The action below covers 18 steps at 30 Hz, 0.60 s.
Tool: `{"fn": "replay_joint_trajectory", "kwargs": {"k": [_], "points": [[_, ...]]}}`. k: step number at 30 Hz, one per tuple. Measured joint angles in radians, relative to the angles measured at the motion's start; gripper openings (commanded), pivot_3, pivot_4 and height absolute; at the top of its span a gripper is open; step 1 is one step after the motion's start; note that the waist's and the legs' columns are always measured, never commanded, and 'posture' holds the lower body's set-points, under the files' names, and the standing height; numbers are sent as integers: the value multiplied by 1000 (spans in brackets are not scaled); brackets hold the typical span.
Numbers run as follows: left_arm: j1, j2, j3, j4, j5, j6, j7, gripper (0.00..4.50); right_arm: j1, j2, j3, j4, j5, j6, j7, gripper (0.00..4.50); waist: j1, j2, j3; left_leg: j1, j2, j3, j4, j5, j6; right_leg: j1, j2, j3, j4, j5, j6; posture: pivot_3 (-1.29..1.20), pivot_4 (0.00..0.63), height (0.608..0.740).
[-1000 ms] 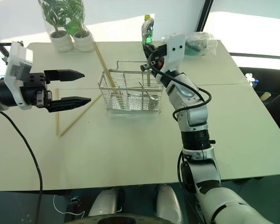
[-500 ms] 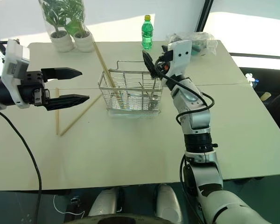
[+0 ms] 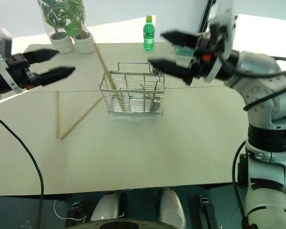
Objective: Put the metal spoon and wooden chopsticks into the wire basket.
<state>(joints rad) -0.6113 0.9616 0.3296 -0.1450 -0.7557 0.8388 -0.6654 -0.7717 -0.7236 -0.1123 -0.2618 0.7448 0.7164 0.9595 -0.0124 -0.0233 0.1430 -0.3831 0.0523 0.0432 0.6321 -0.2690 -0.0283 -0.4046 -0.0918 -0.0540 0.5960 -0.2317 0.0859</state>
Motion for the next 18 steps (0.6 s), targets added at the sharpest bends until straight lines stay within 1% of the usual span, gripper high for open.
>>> {"fn": "replay_joint_trajectory", "kwargs": {"k": [3,6,8,12,18], "points": [[0,-2,-1,64,82,16,111,4500,96,-48,36,-60,-5,-5,68,3961,2,-1,0,0,0,0,0,0,0,0,0,0,0,0,0,0,150,717],[-5,-13,-3,124,148,58,204,4500,151,-63,59,-101,-11,-8,97,3961,3,-3,1,-1,0,0,1,0,0,0,-1,0,0,1,1,0,150,717],[-34,-53,-2,175,184,108,290,4500,169,-61,60,-115,-13,-8,93,3961,6,-4,1,-1,-1,0,1,0,0,0,-1,0,0,1,2,0,150,717],[-139,-172,17,333,245,233,486,4500,203,-62,58,-141,-8,-8,90,3961,20,-6,0,-1,-1,0,2,0,0,0,-1,0,0,1,2,0,150,717],[-274,-279,19,638,364,250,665,4500,254,-63,64,-153,-14,-25,102,3961,27,-9,0,-1,-1,0,2,0,-1,0,-1,-1,1,1,2,0,150,717]]}}
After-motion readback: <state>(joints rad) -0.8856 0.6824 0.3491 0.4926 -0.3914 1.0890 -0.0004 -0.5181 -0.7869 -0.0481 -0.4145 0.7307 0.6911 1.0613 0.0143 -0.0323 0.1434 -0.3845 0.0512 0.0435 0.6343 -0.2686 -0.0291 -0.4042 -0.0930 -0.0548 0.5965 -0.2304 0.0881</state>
